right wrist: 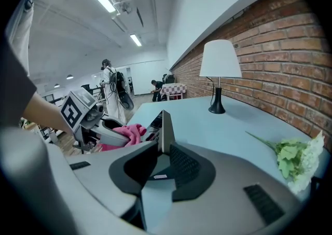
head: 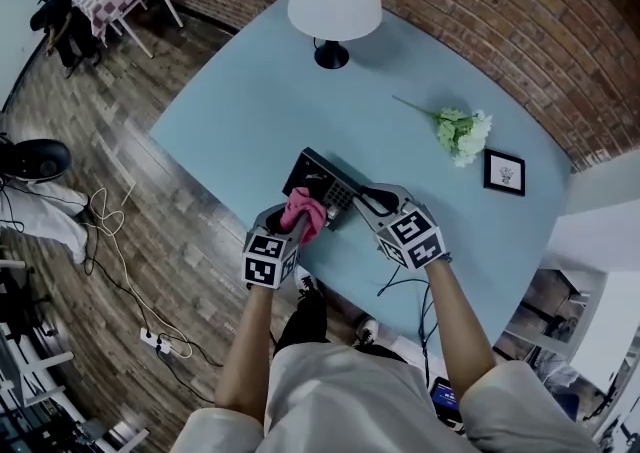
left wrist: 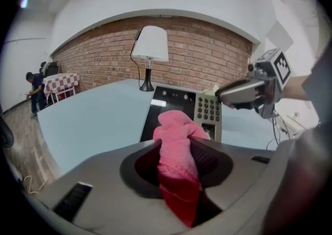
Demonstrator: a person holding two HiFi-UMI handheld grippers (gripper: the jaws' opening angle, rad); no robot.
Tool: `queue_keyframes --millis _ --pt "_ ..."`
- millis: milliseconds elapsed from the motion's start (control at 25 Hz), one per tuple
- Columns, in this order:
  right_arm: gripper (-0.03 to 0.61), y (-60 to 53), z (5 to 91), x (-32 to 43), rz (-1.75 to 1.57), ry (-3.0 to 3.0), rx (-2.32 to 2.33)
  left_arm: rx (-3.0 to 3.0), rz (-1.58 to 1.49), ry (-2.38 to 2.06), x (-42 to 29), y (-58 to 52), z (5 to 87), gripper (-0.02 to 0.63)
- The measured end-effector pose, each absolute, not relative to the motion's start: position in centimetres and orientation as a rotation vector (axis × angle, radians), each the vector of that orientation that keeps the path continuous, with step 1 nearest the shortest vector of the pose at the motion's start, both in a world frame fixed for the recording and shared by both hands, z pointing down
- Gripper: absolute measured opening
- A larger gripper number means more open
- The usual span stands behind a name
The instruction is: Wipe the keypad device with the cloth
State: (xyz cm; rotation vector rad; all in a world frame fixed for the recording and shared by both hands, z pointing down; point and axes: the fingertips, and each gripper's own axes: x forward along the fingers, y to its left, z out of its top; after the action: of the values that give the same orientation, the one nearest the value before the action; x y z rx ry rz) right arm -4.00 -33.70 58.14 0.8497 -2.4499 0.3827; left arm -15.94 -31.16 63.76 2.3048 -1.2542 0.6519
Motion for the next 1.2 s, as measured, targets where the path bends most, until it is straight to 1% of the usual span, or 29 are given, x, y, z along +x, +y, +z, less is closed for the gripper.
queue_keyframes --millis 240,360,640,880,1200 --pt "0.095 -32.6 58.0 -3.4 0.466 -2.566 0.830 2.428 0.419 -1.254 -12.9 -33.5 56.5 0.170" --pt "0.095 -32.1 58.6 -3.4 0.462 -2.564 0.803 2.478 0.366 -1.214 -10.3 -34.6 54.8 0.170" --pt "0.095 -32.0 59.1 -3.7 0.402 -2.536 0.783 2.505 0.446 -1.129 -6.6 -35.8 56.1 0.170" --pt "0.095 -32.0 59.3 -3.5 0.403 -2.542 0.776 2.547 0.516 -1.157 -6.4 -35.7 56.8 0.170" --pt "0.095 -31.7 59.8 -3.7 0.398 -2.509 0.767 2.504 0.514 -1.149 -7.3 -34.8 57.9 0.170"
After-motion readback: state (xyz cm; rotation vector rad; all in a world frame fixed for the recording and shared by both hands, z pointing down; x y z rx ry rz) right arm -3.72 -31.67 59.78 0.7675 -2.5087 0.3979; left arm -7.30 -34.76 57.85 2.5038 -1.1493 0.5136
